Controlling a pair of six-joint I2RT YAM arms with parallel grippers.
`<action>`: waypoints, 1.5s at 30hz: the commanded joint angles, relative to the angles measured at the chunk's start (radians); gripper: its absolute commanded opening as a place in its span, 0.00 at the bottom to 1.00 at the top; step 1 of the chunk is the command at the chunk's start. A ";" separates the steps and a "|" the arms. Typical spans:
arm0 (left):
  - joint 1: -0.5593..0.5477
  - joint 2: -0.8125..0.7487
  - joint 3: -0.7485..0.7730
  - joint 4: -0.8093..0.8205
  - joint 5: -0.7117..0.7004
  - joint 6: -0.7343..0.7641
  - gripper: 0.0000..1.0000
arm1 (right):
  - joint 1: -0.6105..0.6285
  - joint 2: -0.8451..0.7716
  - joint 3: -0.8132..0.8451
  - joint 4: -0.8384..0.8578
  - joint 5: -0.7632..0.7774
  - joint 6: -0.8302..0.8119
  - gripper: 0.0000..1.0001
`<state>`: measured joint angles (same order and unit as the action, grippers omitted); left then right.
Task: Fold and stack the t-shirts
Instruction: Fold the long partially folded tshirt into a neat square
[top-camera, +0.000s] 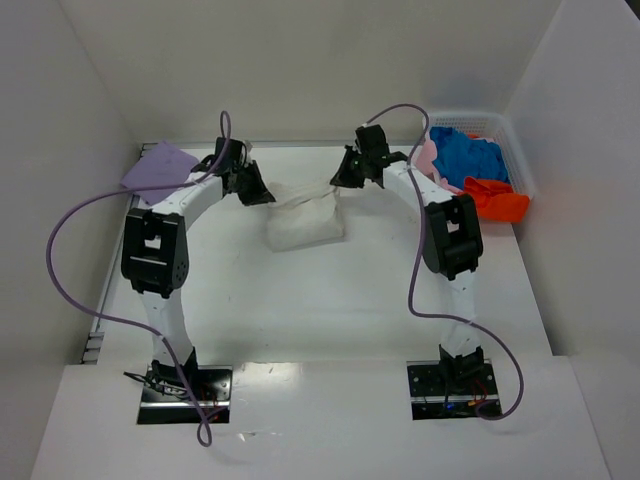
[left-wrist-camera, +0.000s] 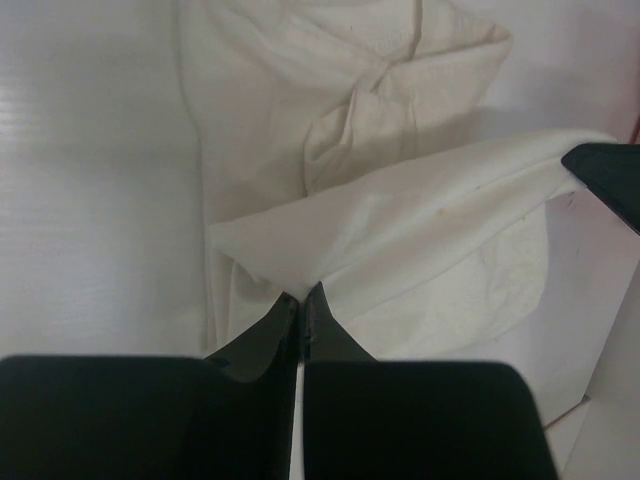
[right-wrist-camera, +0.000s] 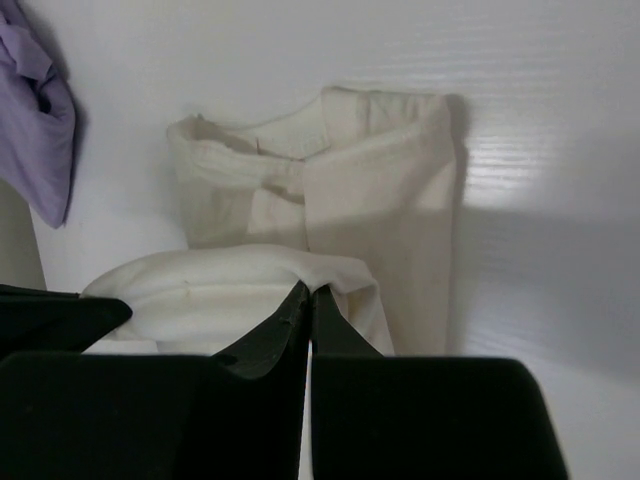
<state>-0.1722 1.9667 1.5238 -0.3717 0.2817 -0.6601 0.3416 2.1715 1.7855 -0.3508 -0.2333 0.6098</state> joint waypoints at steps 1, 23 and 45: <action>0.062 0.043 0.076 -0.006 -0.030 0.024 0.00 | -0.044 0.039 0.132 0.000 0.057 -0.041 0.00; 0.103 0.114 0.213 -0.007 0.094 0.148 0.94 | -0.072 0.025 0.135 0.007 0.020 -0.087 0.72; -0.067 0.050 0.140 0.043 0.133 0.070 0.87 | 0.050 -0.269 -0.411 0.245 -0.018 -0.031 0.56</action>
<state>-0.2462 2.0220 1.5906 -0.3729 0.4232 -0.5579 0.4007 1.9575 1.4017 -0.1585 -0.2764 0.5827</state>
